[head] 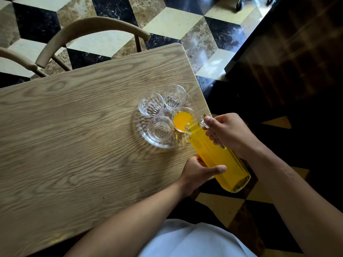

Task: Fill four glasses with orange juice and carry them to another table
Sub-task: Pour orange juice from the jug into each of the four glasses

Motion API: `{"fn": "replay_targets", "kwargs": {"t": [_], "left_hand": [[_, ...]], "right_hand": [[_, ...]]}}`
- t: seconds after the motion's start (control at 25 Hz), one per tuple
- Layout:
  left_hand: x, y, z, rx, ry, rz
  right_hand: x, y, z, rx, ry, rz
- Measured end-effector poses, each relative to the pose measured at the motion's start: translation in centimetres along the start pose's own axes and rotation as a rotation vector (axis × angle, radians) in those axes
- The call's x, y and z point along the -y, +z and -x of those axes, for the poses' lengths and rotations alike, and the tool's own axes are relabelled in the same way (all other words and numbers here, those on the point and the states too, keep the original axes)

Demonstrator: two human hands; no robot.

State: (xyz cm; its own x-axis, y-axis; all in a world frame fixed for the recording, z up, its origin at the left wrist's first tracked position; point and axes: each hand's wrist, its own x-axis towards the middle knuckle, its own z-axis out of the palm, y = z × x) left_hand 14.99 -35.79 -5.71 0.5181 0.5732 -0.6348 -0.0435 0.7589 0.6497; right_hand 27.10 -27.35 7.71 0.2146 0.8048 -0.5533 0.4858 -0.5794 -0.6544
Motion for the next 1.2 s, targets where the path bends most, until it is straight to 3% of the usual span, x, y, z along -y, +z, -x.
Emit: {"fn": "replay_targets", "kwargs": {"t": [0.44, 1.2], "left_hand": [[-0.7, -1.0, -0.3, -0.118, 0.048, -0.026], [0.9, -3.5, 3.4, -0.230, 0.068, 0.057]], "right_hand": [[0.4, -0.2, 1.4, -0.018, -0.033, -0.141], [2.4, 4.7, 2.2, 0.139, -0.099, -0.064]]}}
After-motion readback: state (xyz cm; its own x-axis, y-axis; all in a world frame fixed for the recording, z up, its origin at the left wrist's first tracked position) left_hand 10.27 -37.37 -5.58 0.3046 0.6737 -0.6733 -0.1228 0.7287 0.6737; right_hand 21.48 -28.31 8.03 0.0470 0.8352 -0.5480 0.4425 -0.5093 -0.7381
